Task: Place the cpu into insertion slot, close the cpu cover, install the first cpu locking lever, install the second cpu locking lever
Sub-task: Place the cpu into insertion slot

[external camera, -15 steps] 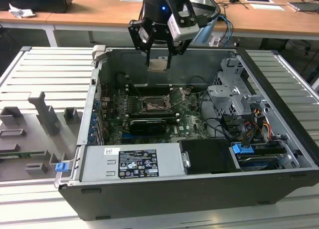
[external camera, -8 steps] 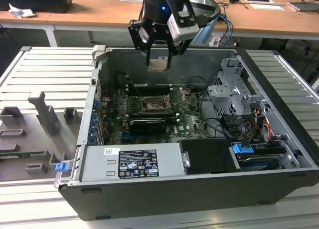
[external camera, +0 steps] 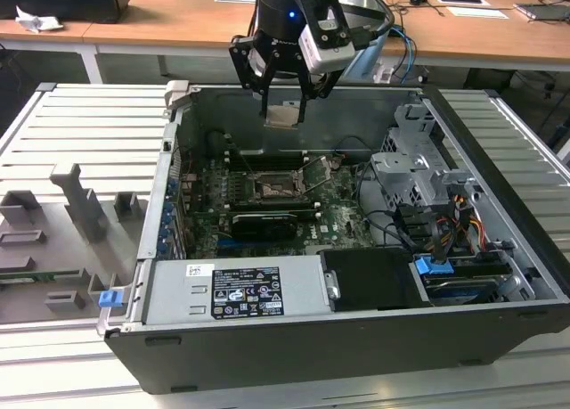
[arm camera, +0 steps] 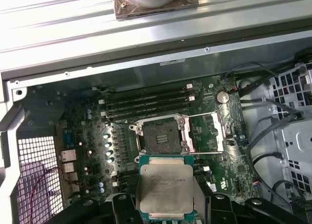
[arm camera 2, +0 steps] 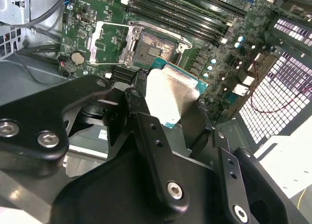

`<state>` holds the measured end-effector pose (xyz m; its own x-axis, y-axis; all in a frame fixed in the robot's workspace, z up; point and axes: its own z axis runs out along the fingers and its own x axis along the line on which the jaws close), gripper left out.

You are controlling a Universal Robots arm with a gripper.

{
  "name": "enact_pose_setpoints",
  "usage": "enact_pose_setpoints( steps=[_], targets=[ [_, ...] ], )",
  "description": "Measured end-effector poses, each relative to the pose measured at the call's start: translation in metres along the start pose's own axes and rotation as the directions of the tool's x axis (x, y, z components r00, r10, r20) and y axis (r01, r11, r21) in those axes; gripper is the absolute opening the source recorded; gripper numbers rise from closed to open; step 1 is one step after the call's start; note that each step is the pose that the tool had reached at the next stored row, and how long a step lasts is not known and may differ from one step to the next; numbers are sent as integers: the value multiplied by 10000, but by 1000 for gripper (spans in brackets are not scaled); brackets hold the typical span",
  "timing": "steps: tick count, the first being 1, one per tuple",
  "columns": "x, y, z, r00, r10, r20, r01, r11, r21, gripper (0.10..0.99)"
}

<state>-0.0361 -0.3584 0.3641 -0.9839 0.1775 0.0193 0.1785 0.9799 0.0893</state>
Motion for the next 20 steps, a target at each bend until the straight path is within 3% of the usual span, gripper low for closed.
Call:
enact_pose_setpoints(
  steps=[20],
  targets=[
    [0,0,0,9999,113,10,-113,9999,-2,525]
  ],
)
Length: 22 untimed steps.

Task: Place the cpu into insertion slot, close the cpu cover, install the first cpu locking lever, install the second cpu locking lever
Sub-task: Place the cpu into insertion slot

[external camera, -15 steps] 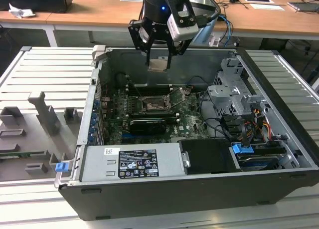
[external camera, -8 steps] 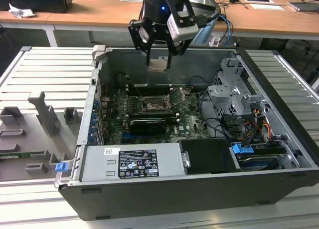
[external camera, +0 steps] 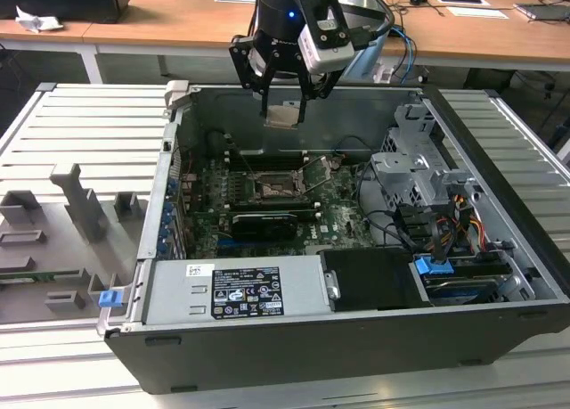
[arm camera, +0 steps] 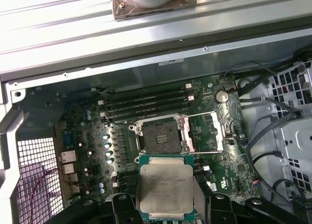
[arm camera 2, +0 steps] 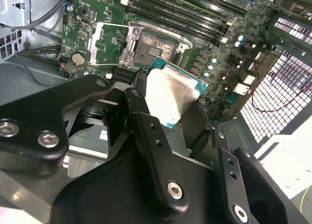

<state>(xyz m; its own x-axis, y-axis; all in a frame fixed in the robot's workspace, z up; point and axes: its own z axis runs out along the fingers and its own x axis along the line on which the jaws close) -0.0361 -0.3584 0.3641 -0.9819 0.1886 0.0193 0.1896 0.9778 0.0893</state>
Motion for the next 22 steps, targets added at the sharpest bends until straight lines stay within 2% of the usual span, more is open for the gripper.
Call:
enact_pose_setpoints(
  steps=[22],
  targets=[
    [0,0,0,10000,98,8,-98,10000,-2,525]
  ],
)
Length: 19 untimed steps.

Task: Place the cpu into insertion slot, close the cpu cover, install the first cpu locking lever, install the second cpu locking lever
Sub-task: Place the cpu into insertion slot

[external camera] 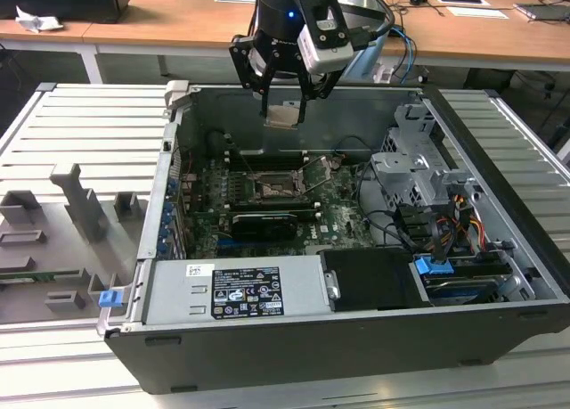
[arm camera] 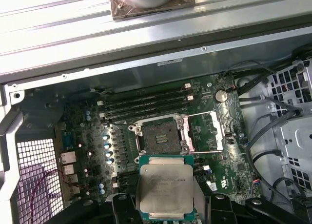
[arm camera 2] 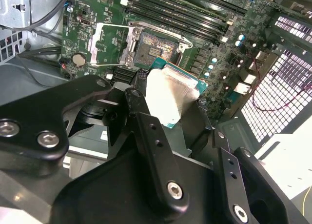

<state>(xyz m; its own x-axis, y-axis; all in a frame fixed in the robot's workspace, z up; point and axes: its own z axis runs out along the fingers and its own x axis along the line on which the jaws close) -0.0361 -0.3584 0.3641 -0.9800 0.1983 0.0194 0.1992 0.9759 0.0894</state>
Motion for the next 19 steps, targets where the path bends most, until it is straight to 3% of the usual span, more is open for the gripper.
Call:
enact_pose_setpoints(
  steps=[19],
  targets=[
    [0,0,0,9998,205,18,-205,9998,-3,525]
  ],
)
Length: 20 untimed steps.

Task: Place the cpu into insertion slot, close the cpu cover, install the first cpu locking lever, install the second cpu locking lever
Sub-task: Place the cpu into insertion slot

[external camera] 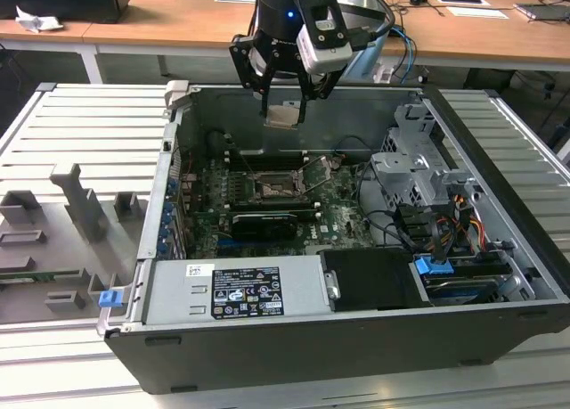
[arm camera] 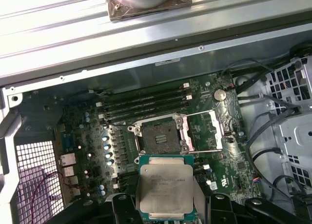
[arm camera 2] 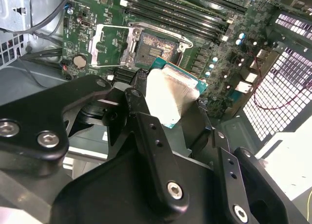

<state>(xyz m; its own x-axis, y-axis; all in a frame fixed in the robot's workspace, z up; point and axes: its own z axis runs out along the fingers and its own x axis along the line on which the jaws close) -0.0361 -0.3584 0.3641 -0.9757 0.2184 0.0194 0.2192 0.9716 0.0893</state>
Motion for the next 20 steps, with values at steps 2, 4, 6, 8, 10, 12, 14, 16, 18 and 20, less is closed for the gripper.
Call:
enact_pose_setpoints(
  steps=[2,4,6,8,10,12,14,16,18,20],
  targets=[
    [0,0,0,10000,77,7,-77,10000,-1,525],
    [0,0,0,9998,191,17,-191,9998,-4,525],
    [0,0,1,9996,283,25,-283,9996,-6,525],
    [0,0,1,9992,393,35,-393,9992,-8,525],
    [0,0,2,9980,629,56,-629,9980,-13,525],
    [0,0,4,9964,842,75,-842,9964,-17,525],
    [0,-1,7,9943,1065,95,-1065,9943,-24,525],
    [0,-1,10,9904,1377,122,-1377,9905,-33,525],
    [0,-1,13,9829,1834,162,-1834,9830,-49,525],
    [0,-1,15,9784,2060,181,-2060,9785,-58,525]
  ],
)
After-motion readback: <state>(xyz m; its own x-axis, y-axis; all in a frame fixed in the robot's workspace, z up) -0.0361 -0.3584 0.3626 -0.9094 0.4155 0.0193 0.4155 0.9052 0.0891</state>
